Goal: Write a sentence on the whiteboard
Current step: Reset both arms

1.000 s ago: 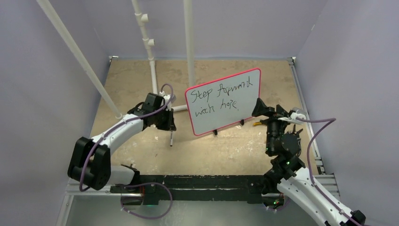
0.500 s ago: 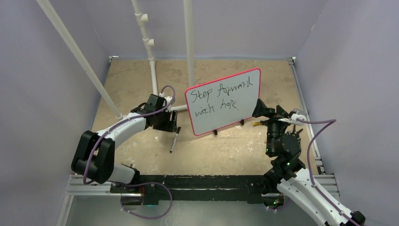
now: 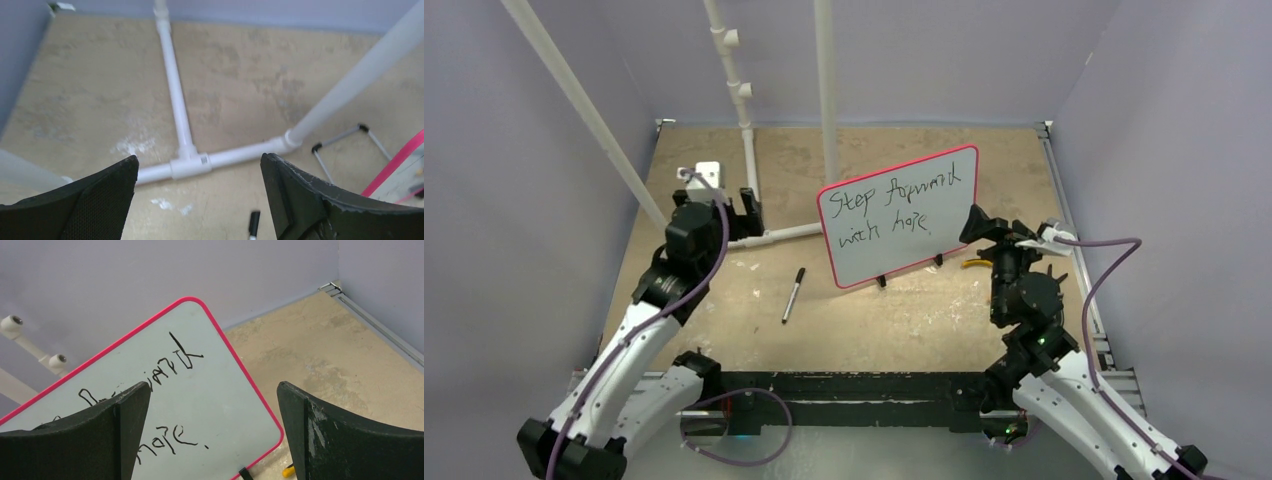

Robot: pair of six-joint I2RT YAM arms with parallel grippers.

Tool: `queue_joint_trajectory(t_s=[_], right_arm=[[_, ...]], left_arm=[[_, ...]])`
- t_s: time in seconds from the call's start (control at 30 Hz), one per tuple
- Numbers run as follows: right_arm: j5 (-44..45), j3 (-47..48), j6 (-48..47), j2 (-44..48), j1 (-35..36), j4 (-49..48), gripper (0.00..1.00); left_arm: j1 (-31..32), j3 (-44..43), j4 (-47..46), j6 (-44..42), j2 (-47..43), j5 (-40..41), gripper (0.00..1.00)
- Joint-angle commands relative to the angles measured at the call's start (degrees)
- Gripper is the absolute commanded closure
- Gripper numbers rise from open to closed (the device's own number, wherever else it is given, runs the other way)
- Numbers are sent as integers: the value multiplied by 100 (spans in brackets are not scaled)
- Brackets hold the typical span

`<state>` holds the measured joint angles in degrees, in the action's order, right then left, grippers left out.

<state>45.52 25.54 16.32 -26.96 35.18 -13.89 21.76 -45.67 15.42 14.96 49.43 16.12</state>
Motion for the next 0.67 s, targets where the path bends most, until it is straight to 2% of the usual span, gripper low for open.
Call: queue_joint_trajectory(t_s=[0.0, 0.1, 0.33, 0.57, 0.6, 0.63], right_arm=[[76, 215, -30, 53, -15, 9, 1], [-93, 62, -176, 254, -17, -204, 1], [-232, -303, -425, 718, -12, -595, 1], [-244, -280, -445, 682, -14, -551, 1], [-245, 149, -441, 657, -14, -547, 1], [-245, -209, -418, 637, -11, -533, 1]], left_arm=[[-35, -170, -951, -471, -639, 1053, 7], [-40, 34, -1066, -598, -868, 1309, 5], [-39, 197, -847, -629, -908, 1261, 4], [-40, 273, -834, -735, -949, 1281, 3], [-40, 270, -831, -740, -945, 1250, 2], [-40, 256, -841, -748, -936, 1225, 2]])
